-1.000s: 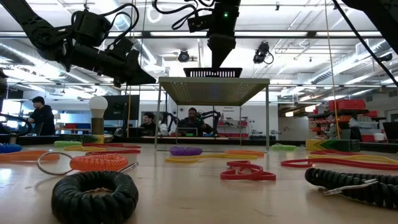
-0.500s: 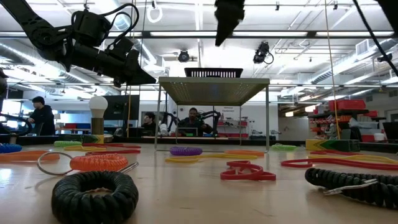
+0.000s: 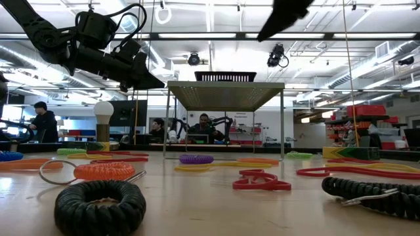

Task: Pick & Place Office Desk Supplies
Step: Put the black bin on the shelf aligned with the other black bin

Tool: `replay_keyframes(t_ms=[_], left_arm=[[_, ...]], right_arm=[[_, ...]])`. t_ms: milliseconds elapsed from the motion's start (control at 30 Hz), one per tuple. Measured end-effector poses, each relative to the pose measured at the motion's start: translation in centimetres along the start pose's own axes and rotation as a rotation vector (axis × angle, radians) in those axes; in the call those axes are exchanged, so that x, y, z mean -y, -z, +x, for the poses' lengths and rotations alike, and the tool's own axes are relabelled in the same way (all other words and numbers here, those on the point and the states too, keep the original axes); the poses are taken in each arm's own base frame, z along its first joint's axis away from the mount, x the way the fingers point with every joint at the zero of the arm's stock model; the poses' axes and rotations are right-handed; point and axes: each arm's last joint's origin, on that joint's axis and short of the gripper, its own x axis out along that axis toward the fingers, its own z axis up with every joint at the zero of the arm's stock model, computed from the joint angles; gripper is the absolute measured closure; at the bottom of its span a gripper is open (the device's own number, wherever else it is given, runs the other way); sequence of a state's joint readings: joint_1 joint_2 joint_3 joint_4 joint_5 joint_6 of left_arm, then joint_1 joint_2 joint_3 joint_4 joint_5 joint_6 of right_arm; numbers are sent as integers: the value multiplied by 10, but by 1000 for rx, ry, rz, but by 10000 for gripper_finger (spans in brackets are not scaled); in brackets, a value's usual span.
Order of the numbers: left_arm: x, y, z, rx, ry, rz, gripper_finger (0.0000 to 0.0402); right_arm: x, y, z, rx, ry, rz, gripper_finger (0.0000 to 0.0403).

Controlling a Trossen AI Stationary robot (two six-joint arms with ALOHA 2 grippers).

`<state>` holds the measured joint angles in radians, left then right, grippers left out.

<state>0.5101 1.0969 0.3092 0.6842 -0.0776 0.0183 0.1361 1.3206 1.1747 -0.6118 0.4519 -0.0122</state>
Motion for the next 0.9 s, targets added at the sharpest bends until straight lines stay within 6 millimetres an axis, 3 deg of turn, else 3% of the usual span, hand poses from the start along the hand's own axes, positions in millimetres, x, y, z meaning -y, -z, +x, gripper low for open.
replay_keyframes(t_ms=[233,400,633,900], left_arm=[[0,0,0,0,0,0,381],[0,0,0,0,0,0,381],[0,0,0,0,1,-11,381],[0,-11,-1,111,8,-27,381]], right_arm=[[-9,52,-12,338,-67,97,398],[-8,82,-15,425,-80,61,391],[3,87,-31,501,-79,45,394],[0,86,-26,486,-73,-7,389]])
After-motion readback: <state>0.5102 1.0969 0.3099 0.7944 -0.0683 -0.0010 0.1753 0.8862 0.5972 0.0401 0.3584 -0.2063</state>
